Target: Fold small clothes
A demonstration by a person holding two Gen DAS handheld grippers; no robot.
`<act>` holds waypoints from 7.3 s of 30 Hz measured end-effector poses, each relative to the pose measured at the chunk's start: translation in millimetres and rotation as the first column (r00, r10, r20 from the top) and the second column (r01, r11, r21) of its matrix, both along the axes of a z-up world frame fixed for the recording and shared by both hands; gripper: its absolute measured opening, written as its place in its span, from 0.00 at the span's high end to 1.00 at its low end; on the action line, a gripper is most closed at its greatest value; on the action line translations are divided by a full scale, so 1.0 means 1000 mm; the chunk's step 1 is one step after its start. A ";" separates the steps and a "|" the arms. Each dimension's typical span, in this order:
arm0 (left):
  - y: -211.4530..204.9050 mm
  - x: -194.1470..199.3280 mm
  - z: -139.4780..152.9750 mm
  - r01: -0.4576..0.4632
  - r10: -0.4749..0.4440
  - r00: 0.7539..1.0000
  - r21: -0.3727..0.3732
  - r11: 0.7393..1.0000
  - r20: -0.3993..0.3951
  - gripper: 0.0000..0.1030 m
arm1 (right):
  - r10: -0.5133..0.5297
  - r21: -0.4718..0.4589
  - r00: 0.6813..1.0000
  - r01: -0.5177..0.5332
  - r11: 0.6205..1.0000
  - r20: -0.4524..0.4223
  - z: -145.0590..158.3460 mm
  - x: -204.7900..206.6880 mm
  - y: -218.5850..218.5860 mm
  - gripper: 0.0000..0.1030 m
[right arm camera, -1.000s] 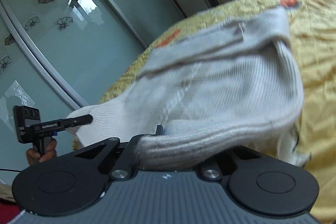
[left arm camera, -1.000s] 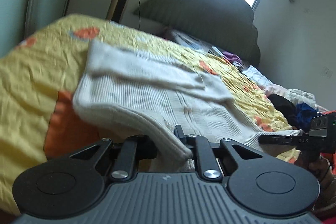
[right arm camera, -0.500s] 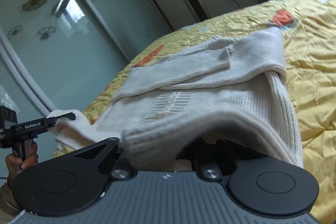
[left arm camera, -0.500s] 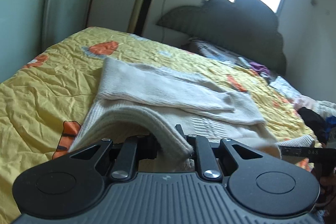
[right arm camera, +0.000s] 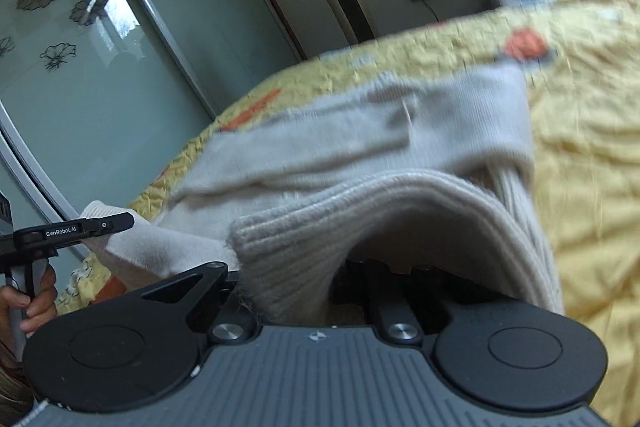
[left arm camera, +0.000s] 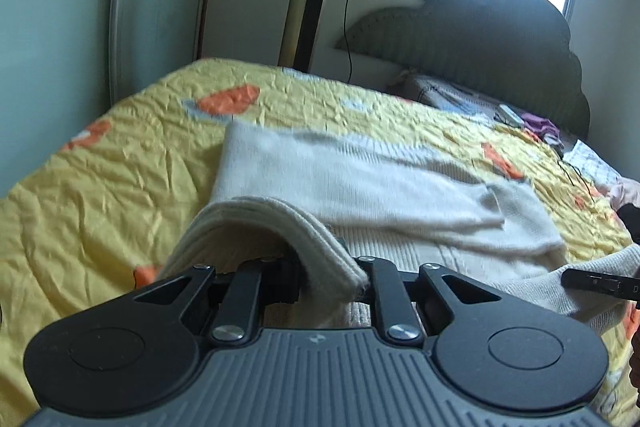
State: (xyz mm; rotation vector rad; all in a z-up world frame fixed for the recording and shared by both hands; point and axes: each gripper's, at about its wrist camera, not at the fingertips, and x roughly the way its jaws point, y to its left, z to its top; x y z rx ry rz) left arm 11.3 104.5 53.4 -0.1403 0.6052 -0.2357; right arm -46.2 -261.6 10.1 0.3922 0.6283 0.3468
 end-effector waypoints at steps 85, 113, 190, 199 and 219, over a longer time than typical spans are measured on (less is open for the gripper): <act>-0.022 0.218 -0.019 -0.048 0.050 0.999 0.209 0.977 -0.006 0.89 | -0.151 0.036 0.987 0.153 0.988 -0.055 -0.017 0.192 -0.025 0.80; -0.041 0.189 -0.055 -0.127 0.121 0.992 0.504 0.854 0.044 0.25 | -0.058 -0.415 0.998 0.064 0.908 0.027 -0.009 0.171 0.025 0.16; 0.029 0.050 -0.052 0.084 -0.107 0.945 -0.085 0.993 -0.308 0.46 | -0.227 -0.121 0.953 0.205 0.971 -0.202 -0.002 0.044 -0.121 0.49; 0.055 0.102 -0.044 0.036 -0.124 0.951 -0.294 0.955 -0.284 0.22 | -0.120 -0.273 0.992 0.123 0.954 0.027 0.030 0.054 -0.067 0.30; 0.084 0.193 -0.081 -0.051 -0.177 0.906 -0.515 0.856 -0.385 0.77 | 0.585 -0.769 0.810 -0.343 0.539 0.049 -0.012 0.004 0.253 0.14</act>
